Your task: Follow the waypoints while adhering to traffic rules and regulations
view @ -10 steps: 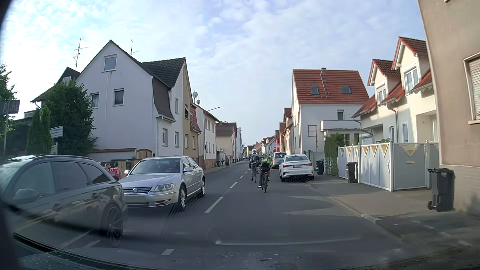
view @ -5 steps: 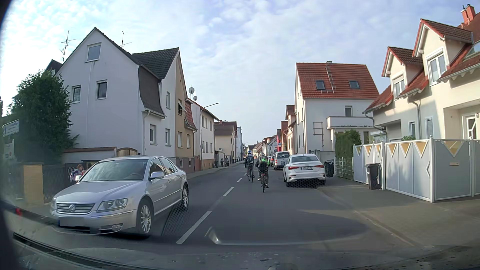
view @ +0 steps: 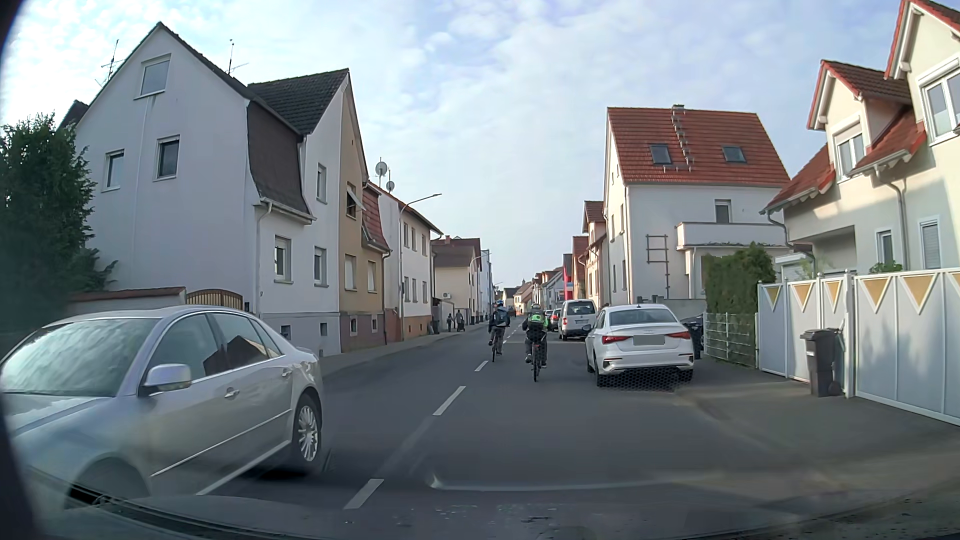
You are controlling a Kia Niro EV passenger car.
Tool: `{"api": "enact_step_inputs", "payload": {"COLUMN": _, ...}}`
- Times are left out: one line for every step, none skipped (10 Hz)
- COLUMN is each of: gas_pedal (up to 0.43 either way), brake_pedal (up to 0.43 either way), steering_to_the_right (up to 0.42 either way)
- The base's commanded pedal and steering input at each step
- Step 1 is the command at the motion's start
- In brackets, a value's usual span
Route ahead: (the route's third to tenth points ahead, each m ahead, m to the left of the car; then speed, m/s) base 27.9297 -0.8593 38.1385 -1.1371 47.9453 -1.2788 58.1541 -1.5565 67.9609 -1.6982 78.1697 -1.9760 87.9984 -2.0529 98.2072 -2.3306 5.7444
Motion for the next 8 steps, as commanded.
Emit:
{"api": "enact_step_inputs", "payload": {"gas_pedal": 0.087, "brake_pedal": 0.000, "steering_to_the_right": -0.028}}
{"api": "enact_step_inputs", "payload": {"gas_pedal": 0.087, "brake_pedal": 0.000, "steering_to_the_right": -0.028}}
{"api": "enact_step_inputs", "payload": {"gas_pedal": 0.087, "brake_pedal": 0.000, "steering_to_the_right": -0.028}}
{"api": "enact_step_inputs", "payload": {"gas_pedal": 0.087, "brake_pedal": 0.000, "steering_to_the_right": -0.028}}
{"api": "enact_step_inputs", "payload": {"gas_pedal": 0.087, "brake_pedal": 0.000, "steering_to_the_right": -0.029}}
{"api": "enact_step_inputs", "payload": {"gas_pedal": 0.087, "brake_pedal": 0.000, "steering_to_the_right": -0.028}}
{"api": "enact_step_inputs", "payload": {"gas_pedal": 0.087, "brake_pedal": 0.000, "steering_to_the_right": -0.026}}
{"api": "enact_step_inputs", "payload": {"gas_pedal": 0.087, "brake_pedal": 0.000, "steering_to_the_right": -0.024}}
